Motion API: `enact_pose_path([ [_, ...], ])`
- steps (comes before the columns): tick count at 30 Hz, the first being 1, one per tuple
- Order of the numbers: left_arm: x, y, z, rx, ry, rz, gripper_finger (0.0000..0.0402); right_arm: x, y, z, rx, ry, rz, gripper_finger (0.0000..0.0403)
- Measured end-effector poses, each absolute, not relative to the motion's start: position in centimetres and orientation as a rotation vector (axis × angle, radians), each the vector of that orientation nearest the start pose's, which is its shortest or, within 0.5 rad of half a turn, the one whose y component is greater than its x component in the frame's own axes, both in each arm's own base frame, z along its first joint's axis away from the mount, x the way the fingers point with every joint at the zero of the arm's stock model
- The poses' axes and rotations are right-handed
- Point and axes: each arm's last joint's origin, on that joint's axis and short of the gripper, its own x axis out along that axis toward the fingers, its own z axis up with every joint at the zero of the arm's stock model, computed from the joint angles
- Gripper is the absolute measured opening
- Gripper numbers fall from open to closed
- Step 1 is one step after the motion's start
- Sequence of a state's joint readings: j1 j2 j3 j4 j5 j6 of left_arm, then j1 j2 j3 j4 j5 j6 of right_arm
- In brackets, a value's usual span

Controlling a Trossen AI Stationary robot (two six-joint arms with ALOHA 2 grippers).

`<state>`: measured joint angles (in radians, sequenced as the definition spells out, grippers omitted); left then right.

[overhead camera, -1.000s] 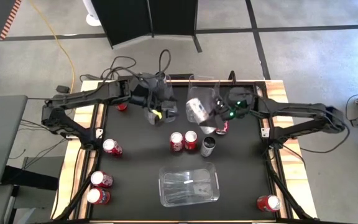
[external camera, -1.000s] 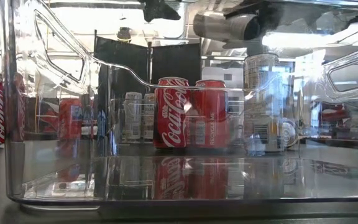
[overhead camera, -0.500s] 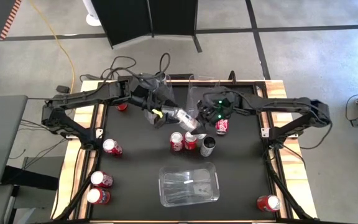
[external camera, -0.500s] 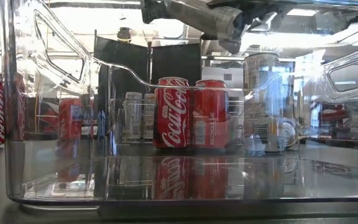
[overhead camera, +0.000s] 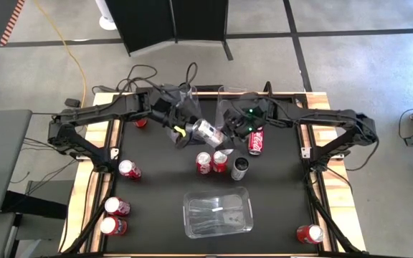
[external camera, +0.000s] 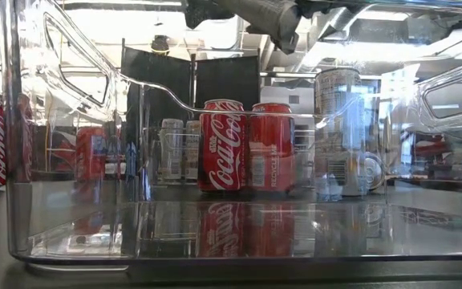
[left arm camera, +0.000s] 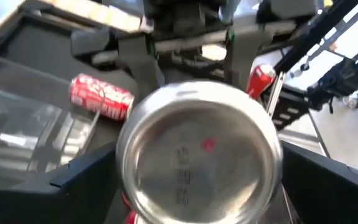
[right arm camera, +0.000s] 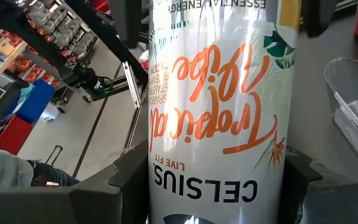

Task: Sort soda cans
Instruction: Put the top white soda can into the left transparent bin

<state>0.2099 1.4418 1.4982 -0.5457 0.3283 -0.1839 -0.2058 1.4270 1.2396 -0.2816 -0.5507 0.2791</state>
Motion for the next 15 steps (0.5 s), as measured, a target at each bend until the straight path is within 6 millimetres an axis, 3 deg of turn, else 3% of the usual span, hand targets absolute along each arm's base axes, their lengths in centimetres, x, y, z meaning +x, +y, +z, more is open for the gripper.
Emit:
enact_pose_path([
  [7, 30.69, 6.14, 39.74, -0.299, 0.444, -0.062, 0.0351, 31.33, -4.97, 33.56, 0.45, 0.489, 0.276, 0.0245],
  [15, 30.67, 6.12, 39.72, -0.26, 0.445, -0.077, 0.0268, 31.35, -5.01, 33.58, 0.451, 0.486, 0.267, 0.0245],
])
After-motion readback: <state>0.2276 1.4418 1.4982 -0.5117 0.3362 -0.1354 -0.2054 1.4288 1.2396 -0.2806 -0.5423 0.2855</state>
